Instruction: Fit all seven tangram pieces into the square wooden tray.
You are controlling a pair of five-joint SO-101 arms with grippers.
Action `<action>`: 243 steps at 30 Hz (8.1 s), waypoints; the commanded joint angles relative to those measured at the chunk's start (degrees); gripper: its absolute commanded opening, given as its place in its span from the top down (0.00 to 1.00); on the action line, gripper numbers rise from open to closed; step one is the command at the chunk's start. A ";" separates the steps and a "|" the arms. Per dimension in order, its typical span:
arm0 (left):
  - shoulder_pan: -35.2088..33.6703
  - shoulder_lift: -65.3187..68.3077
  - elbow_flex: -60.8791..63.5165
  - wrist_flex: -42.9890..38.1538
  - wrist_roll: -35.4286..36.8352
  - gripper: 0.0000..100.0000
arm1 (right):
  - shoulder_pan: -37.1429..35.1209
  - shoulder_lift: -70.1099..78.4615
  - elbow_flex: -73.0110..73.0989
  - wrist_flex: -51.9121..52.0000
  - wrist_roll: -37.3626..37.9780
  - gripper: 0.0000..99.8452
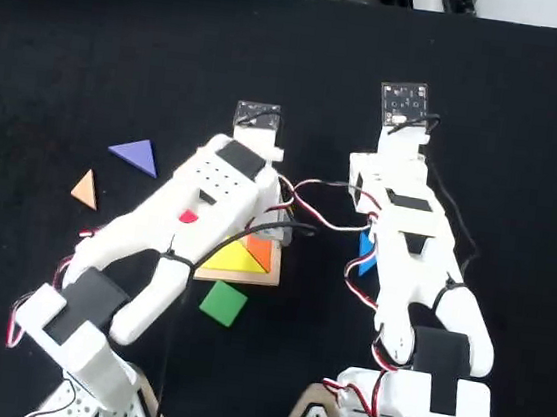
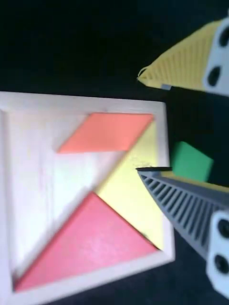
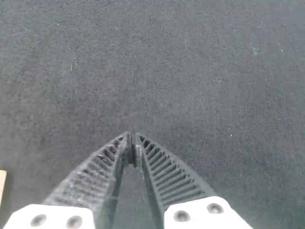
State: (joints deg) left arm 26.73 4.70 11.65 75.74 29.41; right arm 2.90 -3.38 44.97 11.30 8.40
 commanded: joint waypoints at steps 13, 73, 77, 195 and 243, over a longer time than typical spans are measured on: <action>-30.46 -33.32 9.45 -0.18 -7.91 0.72 | 0.53 -2.51 -1.36 -1.41 -0.53 0.99; -37.41 25.58 -35.65 5.89 22.86 0.59 | -1.05 -2.33 -1.36 -1.41 -0.18 0.98; -37.76 33.32 -40.13 6.15 22.86 0.61 | -1.76 -2.33 -1.10 -1.41 -0.09 0.98; -38.64 53.71 -66.86 22.51 15.12 0.88 | -1.93 -2.24 -1.01 -1.05 -0.09 0.99; -1.98 20.13 -37.58 14.42 30.51 0.88 | 6.33 -2.33 -1.36 -5.01 -7.38 0.99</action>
State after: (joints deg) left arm 24.35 28.00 -24.66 93.23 58.15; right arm 8.35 -3.38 44.97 7.43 1.54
